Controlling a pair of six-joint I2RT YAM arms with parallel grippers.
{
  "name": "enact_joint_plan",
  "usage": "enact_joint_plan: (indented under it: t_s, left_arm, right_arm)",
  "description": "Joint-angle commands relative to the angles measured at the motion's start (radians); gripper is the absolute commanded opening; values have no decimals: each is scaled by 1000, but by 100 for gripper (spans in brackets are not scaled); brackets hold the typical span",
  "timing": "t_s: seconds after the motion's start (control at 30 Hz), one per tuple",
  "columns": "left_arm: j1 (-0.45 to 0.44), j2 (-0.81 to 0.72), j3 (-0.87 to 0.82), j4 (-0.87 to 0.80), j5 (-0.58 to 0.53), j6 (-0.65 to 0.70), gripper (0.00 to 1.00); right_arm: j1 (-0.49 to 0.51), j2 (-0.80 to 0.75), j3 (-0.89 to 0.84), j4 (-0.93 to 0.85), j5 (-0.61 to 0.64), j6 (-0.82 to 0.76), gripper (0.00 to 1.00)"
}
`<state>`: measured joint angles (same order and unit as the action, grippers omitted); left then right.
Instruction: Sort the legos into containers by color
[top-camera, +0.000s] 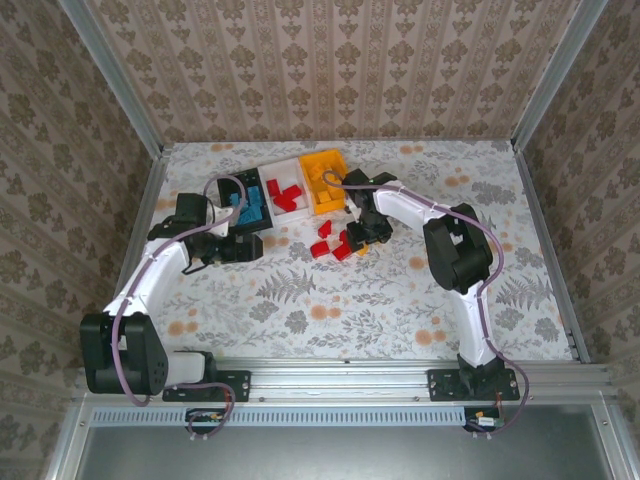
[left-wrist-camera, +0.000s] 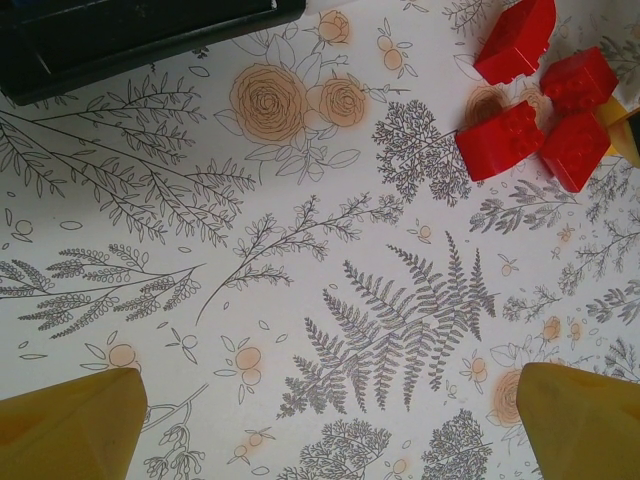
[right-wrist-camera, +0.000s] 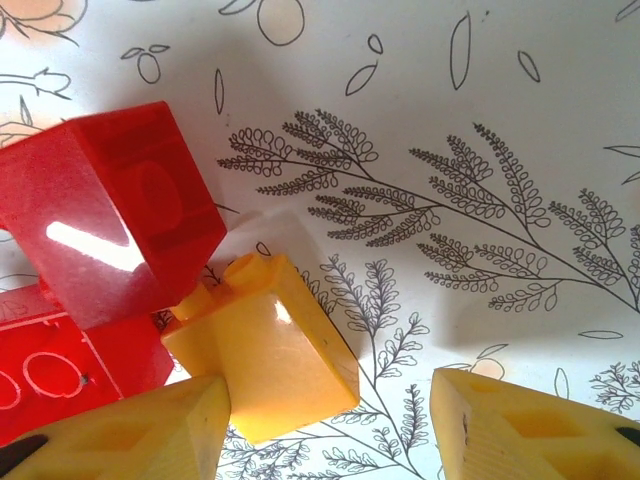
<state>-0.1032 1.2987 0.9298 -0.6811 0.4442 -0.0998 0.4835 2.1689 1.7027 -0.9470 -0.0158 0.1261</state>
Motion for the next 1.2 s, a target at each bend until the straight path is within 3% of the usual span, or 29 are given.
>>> enact_joint_plan:
  t_s: [0.0, 0.43, 0.73, 0.87, 1.17]
  left_arm:
    - [5, 5, 3, -21, -1, 22, 96]
    - [5, 5, 3, -21, -4, 23, 96]
    - [5, 4, 2, -24, -8, 24, 96]
    - [5, 7, 5, -23, -4, 25, 96]
    - [5, 3, 2, -24, -7, 25, 97]
  right_arm:
    - [9, 53, 8, 29, -36, 2, 58]
    - [9, -23, -117, 167, -201, 72, 53]
    - [4, -91, -184, 136, -124, 113, 55]
    - [-5, -153, -290, 230, -178, 121, 51]
    - [0, -100, -240, 241, -165, 148, 53]
